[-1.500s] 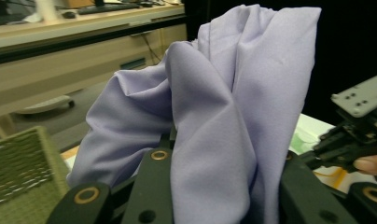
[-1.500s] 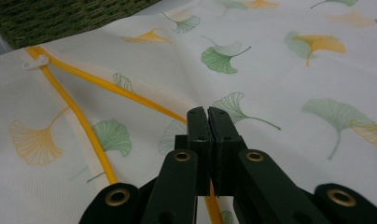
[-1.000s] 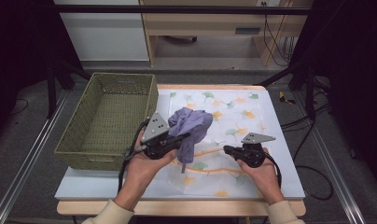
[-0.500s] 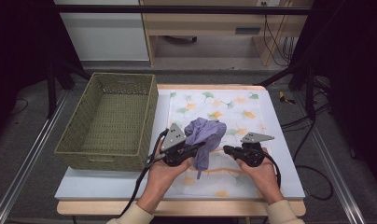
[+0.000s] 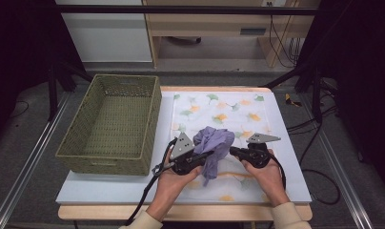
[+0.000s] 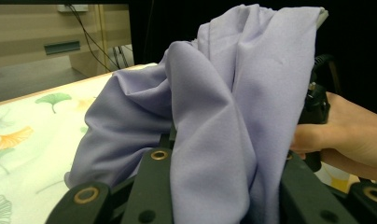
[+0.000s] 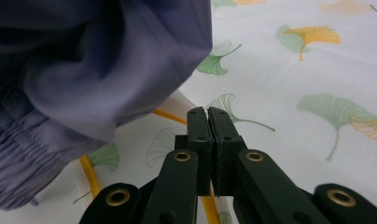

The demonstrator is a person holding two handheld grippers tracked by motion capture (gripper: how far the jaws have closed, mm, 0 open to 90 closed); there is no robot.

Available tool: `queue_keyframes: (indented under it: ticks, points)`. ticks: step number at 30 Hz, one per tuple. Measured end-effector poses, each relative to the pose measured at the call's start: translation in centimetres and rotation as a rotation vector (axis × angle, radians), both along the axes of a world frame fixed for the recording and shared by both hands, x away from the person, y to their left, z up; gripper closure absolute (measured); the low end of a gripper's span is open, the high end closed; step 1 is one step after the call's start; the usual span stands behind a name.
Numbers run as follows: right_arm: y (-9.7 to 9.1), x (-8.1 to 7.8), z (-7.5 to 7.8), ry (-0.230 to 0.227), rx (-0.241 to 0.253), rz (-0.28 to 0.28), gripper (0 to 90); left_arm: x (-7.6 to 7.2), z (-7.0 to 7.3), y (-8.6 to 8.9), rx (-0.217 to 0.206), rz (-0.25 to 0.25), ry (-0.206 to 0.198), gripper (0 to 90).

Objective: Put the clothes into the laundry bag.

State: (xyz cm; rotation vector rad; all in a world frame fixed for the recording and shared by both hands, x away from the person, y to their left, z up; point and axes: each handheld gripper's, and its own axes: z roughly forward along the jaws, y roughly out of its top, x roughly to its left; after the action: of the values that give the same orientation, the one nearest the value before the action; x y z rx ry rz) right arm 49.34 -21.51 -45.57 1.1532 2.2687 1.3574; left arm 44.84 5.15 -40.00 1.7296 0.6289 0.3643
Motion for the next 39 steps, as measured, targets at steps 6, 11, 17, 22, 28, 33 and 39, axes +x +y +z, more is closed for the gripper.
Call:
queue_keyframes:
  ticks: [6,11,17,22,28,33,39]
  points:
    - [-0.1,0.3,0.4,0.001,0.015,-0.017,88.8,-0.5,-0.9,0.3,0.014,0.001,0.004,72.3]
    - [0.1,0.6,0.5,-0.002,0.005,-0.019,88.8,-0.6,-1.7,0.5,0.03,-0.008,0.02,72.3]
    - [0.2,1.0,0.8,0.0,0.008,-0.035,88.8,-1.1,-2.3,0.3,0.063,-0.023,0.021,72.2]
    - [0.2,1.7,1.0,-0.008,-0.005,-0.038,88.8,-1.2,-2.8,0.0,0.096,-0.02,0.039,72.2]
    - [0.3,1.8,1.5,-0.017,0.007,-0.036,88.8,-1.2,-3.2,-0.3,0.139,-0.036,0.059,71.9]
    - [0.3,1.9,1.7,-0.021,0.002,-0.032,88.8,-1.1,-3.3,-0.2,0.142,-0.032,0.067,71.8]
    - [0.5,2.3,2.0,-0.026,0.001,-0.028,88.8,-1.1,-3.0,-0.3,0.143,-0.037,0.07,71.8]
